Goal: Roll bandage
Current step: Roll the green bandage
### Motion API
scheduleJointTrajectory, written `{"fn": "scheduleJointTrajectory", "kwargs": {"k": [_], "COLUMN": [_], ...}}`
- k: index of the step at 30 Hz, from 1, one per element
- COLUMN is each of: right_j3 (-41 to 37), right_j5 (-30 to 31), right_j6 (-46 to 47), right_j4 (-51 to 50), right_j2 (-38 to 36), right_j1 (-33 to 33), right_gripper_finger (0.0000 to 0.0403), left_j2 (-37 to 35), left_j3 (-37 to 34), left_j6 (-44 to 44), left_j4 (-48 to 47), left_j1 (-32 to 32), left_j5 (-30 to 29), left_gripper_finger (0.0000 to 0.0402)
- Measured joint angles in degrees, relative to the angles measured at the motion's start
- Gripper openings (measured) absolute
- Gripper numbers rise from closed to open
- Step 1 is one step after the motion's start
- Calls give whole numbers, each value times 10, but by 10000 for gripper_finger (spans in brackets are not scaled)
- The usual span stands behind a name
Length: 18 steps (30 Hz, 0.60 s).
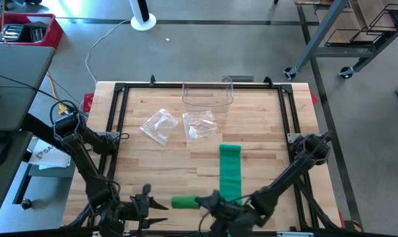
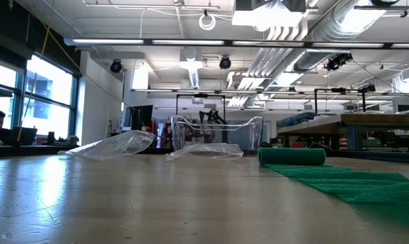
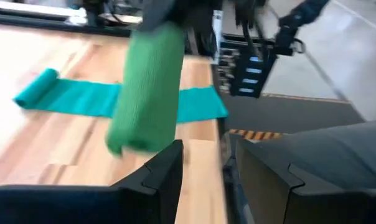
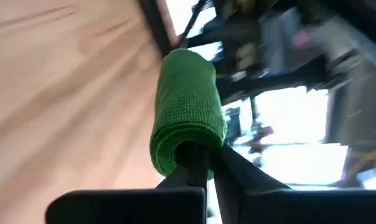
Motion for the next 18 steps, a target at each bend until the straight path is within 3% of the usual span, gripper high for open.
{"fn": "scheduleJointTrajectory", "kwargs": {"k": [6,13,18], "right_j3": [-111,-273,-333], "right_j5": [-132,-203,-229], "right_j6": [179,249,299], "right_j4": [55,257,328], "right_j2": [0,1,1], "right_j1": [-63,-108,-118], "right_gripper_finger": [0,0,0], "left_j2": [15,66,95], "left_j3": [0,0,0], "left_j6": [62,35,0], "left_j4": [-8,-20,-26], "left_j1": [10,50,73], "left_j5": [-62,-61,-57], "left_gripper_finger": [142,142,142]}}
